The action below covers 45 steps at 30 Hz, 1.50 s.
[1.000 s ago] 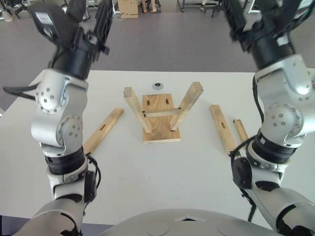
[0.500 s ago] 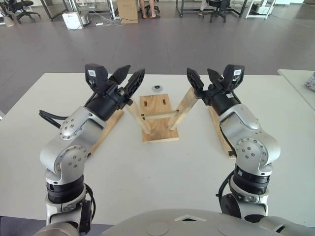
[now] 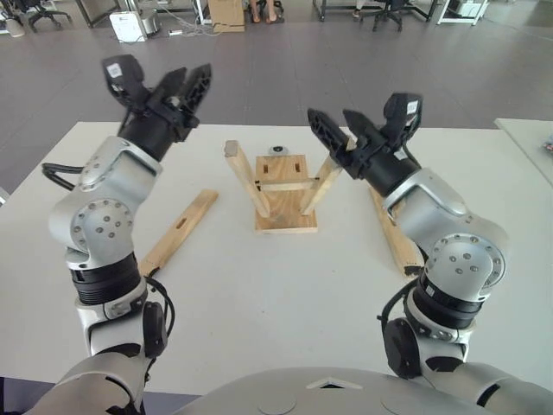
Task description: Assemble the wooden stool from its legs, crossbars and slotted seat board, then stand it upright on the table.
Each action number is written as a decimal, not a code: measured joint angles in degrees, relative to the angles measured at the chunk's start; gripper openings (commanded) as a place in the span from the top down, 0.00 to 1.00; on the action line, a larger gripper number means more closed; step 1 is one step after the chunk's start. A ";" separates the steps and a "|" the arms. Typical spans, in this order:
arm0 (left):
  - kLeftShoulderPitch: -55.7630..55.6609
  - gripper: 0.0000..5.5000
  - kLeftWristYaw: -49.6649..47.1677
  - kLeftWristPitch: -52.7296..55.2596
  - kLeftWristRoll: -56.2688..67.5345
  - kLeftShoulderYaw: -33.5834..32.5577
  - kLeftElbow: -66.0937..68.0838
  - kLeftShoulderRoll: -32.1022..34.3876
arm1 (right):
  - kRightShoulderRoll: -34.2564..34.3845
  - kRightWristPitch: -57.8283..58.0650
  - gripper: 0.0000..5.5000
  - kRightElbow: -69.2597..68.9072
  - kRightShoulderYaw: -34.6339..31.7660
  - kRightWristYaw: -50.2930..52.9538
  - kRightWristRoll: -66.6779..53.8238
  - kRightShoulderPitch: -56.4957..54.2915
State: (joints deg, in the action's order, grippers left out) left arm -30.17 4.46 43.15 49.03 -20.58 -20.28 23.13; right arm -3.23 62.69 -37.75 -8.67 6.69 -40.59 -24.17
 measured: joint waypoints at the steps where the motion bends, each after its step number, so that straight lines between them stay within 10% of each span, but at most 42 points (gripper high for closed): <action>1: -0.12 0.50 0.05 -0.04 0.10 -0.84 0.05 0.54 | -1.96 -0.19 0.22 0.04 1.56 0.46 2.84 1.65; 8: -0.34 0.50 -0.25 -0.60 0.18 -2.33 -0.37 1.21 | -14.07 -10.74 0.22 5.04 6.18 -4.90 15.48 3.44; 15: 2.37 0.50 -1.23 -1.27 0.23 -2.16 -2.02 -0.58 | -23.82 -33.66 0.22 22.42 -3.39 -7.63 25.22 -12.30; 28: 2.60 0.50 -1.31 -1.40 0.03 -0.18 -2.30 -2.03 | -2.01 -0.19 0.22 -2.29 14.46 -1.84 0.05 -11.19; 41: 4.39 0.50 -1.35 -2.14 0.01 -0.44 -3.05 -2.70 | -29.69 0.05 0.22 9.47 9.03 -18.25 8.84 6.30; 45: 4.34 0.50 -1.35 -2.18 -0.02 0.30 -3.02 -2.75 | -21.95 -3.23 0.22 9.49 17.00 -20.94 9.37 2.32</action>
State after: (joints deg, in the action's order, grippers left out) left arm -25.83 3.11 40.97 49.02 -20.28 -23.30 20.38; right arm -25.18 59.46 -28.26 8.33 -14.24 -31.22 -21.85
